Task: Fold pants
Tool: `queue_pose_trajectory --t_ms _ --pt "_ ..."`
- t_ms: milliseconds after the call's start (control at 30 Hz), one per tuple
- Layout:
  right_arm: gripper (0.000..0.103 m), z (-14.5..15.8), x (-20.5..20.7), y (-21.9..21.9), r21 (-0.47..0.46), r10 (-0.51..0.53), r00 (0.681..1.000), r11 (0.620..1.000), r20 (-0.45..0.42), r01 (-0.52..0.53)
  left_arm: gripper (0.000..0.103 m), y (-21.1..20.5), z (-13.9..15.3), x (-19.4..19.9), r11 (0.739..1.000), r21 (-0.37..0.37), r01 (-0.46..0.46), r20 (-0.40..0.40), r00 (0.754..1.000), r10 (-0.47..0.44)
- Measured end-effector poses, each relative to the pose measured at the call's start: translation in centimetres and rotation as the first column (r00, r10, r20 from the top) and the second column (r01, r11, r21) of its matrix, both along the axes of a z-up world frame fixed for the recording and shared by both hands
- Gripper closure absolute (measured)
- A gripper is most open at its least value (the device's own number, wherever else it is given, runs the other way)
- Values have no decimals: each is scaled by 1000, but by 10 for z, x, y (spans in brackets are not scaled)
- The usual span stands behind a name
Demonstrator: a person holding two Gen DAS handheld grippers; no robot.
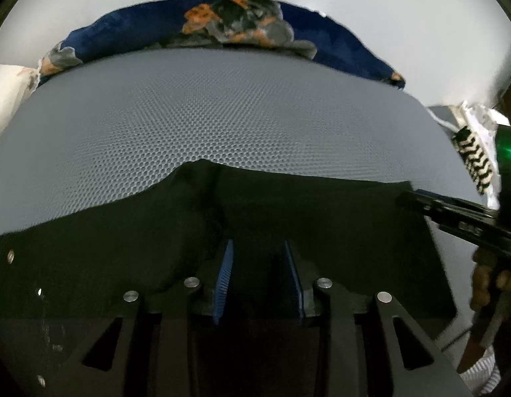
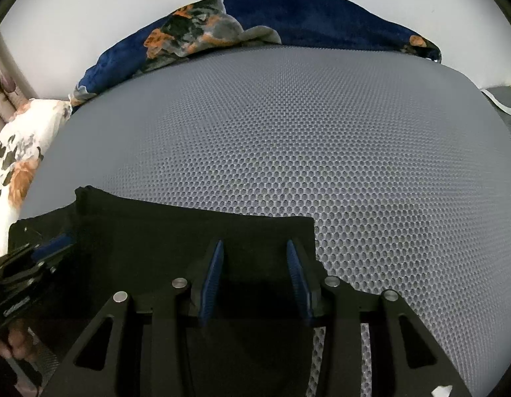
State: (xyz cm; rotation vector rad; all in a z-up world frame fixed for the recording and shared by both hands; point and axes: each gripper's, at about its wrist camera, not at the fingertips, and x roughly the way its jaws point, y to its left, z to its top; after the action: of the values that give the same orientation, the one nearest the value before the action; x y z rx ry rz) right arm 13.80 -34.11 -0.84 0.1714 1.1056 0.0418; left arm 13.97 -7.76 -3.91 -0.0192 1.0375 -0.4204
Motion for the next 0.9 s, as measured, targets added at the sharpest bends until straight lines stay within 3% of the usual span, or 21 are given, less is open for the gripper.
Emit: queue_pose_trajectory --t_ms 200,433,733,900 --pt "64 14 -14 9 -50 24 999 998 40 -21 69 1 14 -38 999 -21 32 35 999 -31" --pt "64 25 -40 21 -71 60 997 996 50 -56 66 -2 2 -70 998 12 69 7 998 -69" --pt "62 10 -69 29 -52 64 998 997 -9 -64 66 10 -24 -72 997 71 37 -44 998 -33" --pt "62 -1 -77 35 -36 65 997 997 -38 -66 66 17 -22 -71 997 68 36 -30 999 -34"
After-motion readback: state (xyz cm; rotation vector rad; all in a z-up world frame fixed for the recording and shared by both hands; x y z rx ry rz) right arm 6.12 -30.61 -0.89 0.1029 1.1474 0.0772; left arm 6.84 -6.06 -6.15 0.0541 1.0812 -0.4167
